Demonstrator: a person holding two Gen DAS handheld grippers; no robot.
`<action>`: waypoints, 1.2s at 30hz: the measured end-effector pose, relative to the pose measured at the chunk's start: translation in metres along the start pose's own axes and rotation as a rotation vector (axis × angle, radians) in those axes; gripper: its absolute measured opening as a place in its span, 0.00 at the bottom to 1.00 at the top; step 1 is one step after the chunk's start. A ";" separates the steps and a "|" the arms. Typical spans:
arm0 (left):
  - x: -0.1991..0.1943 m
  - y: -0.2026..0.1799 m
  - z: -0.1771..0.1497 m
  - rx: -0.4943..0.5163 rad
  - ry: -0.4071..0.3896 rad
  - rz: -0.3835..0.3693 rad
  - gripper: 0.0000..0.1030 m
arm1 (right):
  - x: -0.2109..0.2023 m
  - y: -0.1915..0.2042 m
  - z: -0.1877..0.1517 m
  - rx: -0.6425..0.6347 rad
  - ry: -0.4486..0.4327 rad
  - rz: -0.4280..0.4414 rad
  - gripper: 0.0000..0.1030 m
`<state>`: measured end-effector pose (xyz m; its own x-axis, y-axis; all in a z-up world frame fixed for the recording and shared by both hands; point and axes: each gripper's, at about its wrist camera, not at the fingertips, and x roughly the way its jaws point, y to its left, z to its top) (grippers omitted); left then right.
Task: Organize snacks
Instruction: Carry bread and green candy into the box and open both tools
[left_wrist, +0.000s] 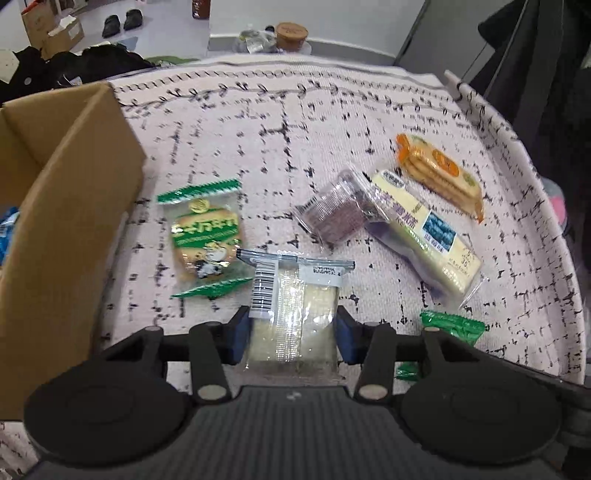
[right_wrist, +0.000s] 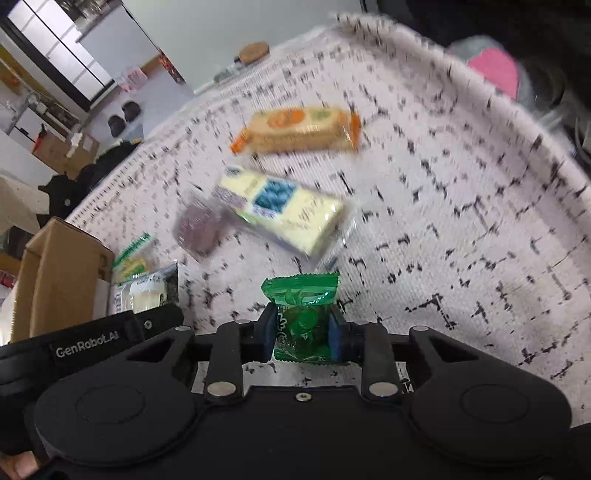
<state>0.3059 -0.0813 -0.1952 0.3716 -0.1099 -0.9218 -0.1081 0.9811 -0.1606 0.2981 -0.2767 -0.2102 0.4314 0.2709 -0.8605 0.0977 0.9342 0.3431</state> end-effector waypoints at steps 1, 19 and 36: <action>-0.005 0.002 -0.001 -0.004 -0.011 -0.007 0.45 | -0.003 0.001 0.000 0.006 -0.007 0.007 0.26; -0.085 0.055 -0.017 -0.070 -0.195 -0.091 0.45 | -0.062 0.063 -0.027 -0.046 -0.165 0.052 0.26; -0.119 0.111 -0.004 -0.166 -0.321 -0.064 0.45 | -0.064 0.139 -0.022 -0.143 -0.197 0.124 0.26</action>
<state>0.2465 0.0397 -0.1050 0.6501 -0.0883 -0.7547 -0.2140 0.9317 -0.2934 0.2646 -0.1593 -0.1162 0.5997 0.3484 -0.7204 -0.0888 0.9237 0.3728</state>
